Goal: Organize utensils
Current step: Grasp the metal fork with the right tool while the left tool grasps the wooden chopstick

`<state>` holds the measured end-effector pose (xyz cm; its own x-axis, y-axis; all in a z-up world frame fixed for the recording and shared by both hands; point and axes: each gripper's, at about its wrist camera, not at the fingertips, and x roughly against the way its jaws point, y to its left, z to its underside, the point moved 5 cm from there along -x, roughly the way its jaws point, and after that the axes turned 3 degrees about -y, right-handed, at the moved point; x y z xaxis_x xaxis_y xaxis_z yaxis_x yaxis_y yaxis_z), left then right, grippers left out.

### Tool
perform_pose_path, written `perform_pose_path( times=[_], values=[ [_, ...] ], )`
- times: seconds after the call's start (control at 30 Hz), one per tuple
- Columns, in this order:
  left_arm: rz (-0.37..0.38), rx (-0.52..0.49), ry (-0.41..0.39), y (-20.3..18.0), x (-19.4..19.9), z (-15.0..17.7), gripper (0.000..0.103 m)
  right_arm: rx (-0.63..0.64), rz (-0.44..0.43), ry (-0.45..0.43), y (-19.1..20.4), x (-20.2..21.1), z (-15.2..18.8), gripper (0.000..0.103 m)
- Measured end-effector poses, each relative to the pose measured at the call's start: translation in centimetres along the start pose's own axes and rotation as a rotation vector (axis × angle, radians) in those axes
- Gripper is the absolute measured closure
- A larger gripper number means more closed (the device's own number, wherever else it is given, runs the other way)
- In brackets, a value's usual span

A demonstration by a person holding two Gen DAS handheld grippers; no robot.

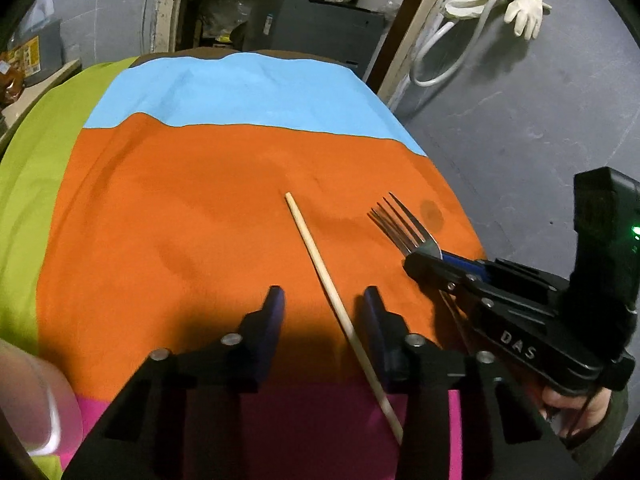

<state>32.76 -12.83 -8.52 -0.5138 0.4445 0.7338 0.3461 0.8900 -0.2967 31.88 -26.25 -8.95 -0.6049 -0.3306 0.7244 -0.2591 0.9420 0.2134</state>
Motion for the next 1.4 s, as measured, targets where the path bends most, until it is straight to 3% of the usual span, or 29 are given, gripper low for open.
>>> perform_pose_path(
  times=[0.5,0.83,1.13,1.4],
  values=[
    [0.074,0.029,0.091,0.1,-0.1,0.4,0.095,0.014,0.023,0.005,0.2,-0.2,-0.1,0.093],
    [0.148,0.063,0.104,0.9,0.8,1.3,0.096,0.043,0.057,0.01,0.5,-0.4,0.0,0.093],
    [0.143,0.063,0.105,0.6,1.0,1.4,0.096,-0.057,0.007,-0.001,-0.3,-0.1,0.2,0.093],
    [0.136,0.057,0.105,0.6,0.9,1.5,0.096,0.053,0.135,0.004,1.2,-0.4,0.2,0.094]
  ],
)
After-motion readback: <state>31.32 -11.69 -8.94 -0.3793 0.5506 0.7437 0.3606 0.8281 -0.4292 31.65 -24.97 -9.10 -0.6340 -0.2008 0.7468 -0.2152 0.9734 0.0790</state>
